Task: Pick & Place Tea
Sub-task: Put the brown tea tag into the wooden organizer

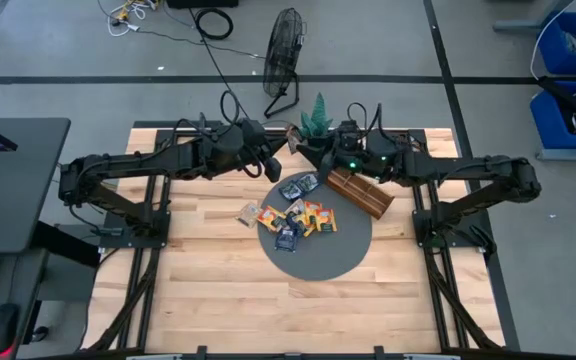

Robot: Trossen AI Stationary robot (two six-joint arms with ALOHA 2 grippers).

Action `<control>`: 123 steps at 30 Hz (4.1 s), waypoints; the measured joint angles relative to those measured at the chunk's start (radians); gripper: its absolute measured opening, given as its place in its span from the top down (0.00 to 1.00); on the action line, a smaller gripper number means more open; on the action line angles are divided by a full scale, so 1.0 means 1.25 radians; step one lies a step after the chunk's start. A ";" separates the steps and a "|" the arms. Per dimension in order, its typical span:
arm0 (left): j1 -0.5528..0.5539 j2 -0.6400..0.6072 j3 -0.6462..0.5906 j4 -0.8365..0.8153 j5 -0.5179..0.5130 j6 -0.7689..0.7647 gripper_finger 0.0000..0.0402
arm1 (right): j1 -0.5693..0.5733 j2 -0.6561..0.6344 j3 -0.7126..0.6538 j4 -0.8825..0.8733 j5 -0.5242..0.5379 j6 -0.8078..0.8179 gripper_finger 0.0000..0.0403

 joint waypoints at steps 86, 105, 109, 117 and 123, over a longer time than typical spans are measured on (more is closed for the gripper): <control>0.000 -0.013 0.001 -0.141 -0.035 -0.009 0.46 | -0.177 -0.047 0.005 -0.788 -0.152 -0.380 1.00; 0.000 -0.013 0.001 -0.142 0.010 -0.067 0.46 | -0.407 0.040 -0.184 -0.491 -0.348 -0.467 1.00; 0.000 -0.013 0.001 -0.142 0.010 -0.072 0.46 | -0.417 0.066 -0.184 -0.494 -0.356 -0.473 1.00; 0.000 -0.013 0.001 -0.142 0.009 -0.072 0.46 | -0.427 0.122 -0.184 -0.480 -0.352 -0.494 1.00; 0.000 -0.013 0.001 -0.142 0.009 -0.072 0.46 | -0.435 0.161 -0.184 -0.460 -0.351 -0.489 1.00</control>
